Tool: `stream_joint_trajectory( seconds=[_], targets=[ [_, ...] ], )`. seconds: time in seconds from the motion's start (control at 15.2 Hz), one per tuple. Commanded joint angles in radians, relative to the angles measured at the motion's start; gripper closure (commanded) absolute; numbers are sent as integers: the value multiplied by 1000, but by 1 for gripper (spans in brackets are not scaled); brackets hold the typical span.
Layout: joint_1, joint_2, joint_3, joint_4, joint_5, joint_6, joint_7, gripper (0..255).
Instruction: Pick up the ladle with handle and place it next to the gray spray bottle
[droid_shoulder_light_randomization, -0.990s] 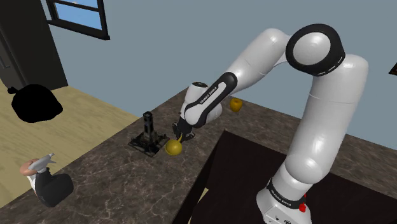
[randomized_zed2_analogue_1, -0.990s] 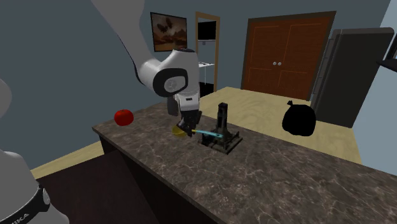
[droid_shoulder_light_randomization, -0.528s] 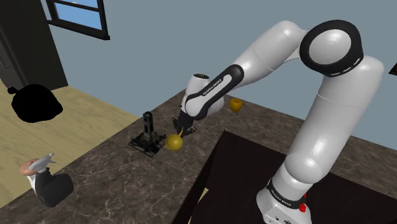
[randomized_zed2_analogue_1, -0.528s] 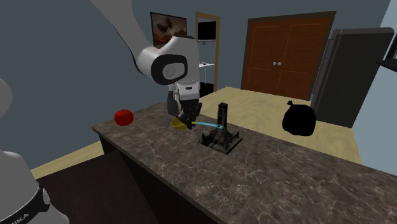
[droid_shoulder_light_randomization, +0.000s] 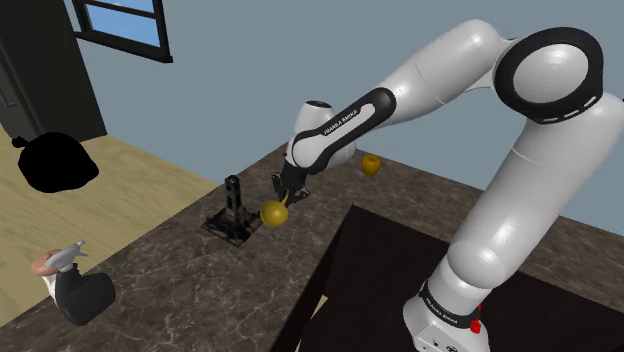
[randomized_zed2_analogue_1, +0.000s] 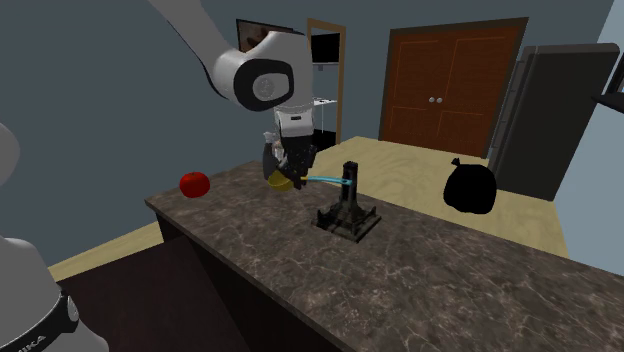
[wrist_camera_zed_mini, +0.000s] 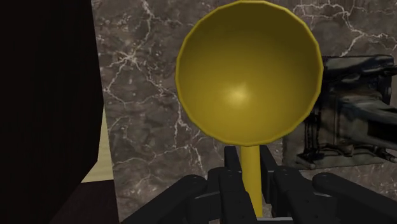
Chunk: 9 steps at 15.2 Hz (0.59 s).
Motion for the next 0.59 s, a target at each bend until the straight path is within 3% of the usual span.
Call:
stream_joint_trajectory(
  seconds=[0.0, 0.53],
  targets=[
    [-1, -23, 0, 7, 4, -30, -1, 255],
    [-3, -105, -5, 41, 15, -145, -1, 255]
  ],
)
